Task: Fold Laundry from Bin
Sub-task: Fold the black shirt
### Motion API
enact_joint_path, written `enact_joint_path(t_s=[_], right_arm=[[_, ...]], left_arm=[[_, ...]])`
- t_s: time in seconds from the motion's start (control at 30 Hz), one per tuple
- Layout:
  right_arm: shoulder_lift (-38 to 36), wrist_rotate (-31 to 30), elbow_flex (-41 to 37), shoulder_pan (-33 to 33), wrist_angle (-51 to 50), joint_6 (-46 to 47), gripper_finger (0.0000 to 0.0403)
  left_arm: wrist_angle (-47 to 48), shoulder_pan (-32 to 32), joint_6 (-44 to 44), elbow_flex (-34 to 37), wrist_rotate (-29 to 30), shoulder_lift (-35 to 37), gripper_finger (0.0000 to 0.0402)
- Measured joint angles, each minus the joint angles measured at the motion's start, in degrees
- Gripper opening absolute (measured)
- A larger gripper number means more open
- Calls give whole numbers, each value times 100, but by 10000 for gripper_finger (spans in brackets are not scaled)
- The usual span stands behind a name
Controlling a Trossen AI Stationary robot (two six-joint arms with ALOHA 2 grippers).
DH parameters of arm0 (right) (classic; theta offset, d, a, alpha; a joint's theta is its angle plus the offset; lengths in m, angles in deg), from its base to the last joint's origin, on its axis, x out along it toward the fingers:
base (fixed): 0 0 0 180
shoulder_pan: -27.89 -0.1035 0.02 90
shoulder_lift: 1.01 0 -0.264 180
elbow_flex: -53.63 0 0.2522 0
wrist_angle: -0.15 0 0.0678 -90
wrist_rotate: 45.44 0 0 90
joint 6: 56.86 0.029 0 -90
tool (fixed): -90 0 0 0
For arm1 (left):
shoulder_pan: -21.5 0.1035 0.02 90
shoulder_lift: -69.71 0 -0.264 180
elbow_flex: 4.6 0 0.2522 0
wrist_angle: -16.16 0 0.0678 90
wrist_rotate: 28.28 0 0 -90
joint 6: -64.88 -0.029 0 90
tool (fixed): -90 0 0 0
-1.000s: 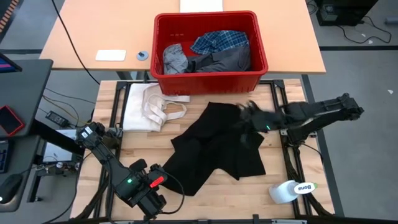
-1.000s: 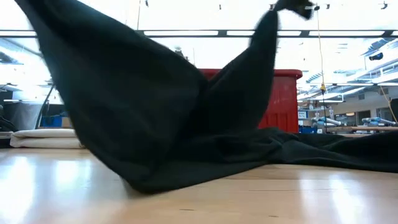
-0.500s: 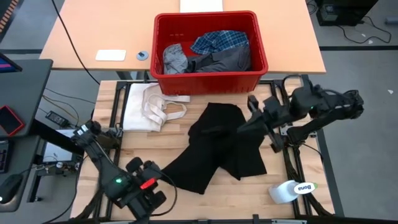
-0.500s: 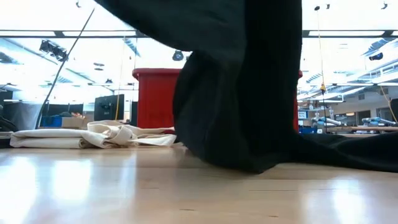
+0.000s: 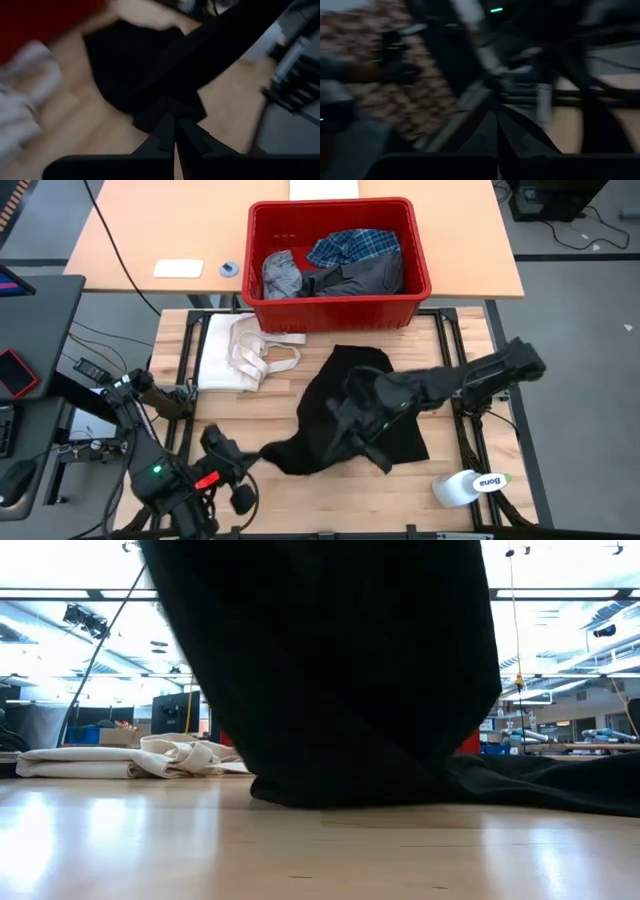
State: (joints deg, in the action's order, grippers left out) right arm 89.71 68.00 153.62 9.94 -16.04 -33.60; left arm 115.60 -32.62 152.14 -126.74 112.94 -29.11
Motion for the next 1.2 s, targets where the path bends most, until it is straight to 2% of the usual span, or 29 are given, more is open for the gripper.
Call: enact_joint_path(t_s=[0.1, 0.23, 0.4, 0.67, 0.87, 1.0, 1.2], right_arm=[[247, 152, 2, -42, 368, 198, 1], [325, -47, 2, 52, 346, 146, 1], [288, -298, 9, 288, 354, 37, 1], [288, -1358, 9, 425, 109, -225, 1], [288, -1018, 9, 327, -268, -294, 2], [288, -850, 9, 175, -578, -364, 2], [287, -864, 9, -2, -955, -397, 2]], left_arm=[[-543, -114, -7, 0, -401, -2, 11], [-1430, -203, -357, 0, -726, -9, 11], [-2670, -195, -883, 0, -781, -11, 11], [-4372, -65, -1050, 0, -799, -168, 11], [-4645, 136, -823, 1, -839, -715, 16], [-5065, 264, -711, 7, -849, -1062, 63], [-5288, 351, -686, 9, -891, -1294, 192]])
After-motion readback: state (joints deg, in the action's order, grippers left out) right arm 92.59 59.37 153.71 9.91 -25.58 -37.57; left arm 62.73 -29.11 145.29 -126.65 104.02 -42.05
